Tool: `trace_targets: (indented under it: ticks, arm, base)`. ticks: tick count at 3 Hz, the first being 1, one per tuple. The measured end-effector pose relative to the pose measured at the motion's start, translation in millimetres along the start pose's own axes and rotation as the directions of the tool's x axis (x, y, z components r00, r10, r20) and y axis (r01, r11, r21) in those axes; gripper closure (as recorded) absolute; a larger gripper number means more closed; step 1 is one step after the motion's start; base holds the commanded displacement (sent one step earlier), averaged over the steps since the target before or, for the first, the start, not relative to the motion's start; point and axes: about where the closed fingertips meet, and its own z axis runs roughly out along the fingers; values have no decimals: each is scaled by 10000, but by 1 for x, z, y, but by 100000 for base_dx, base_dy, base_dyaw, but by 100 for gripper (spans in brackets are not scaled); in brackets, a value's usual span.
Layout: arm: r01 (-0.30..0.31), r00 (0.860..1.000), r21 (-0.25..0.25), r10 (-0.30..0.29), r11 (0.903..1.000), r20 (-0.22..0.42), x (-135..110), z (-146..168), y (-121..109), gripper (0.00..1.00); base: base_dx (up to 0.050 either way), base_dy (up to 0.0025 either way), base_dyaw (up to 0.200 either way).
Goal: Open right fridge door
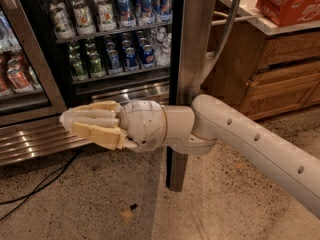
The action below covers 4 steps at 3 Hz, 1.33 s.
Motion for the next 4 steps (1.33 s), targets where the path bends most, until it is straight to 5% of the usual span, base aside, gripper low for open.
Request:
trace_targets:
  ticks: [1, 2, 4]
  arm:
    - [0, 10000, 0, 0, 10000, 0, 0, 0, 0, 100]
    - [0, 10000, -1, 0, 10000, 0, 0, 0, 0, 100]
    - [0, 10000, -2, 0, 10000, 0, 0, 0, 0, 50]
  base:
    - [-4851, 3, -17]
    - [0, 0, 0]
    - [0, 0, 0]
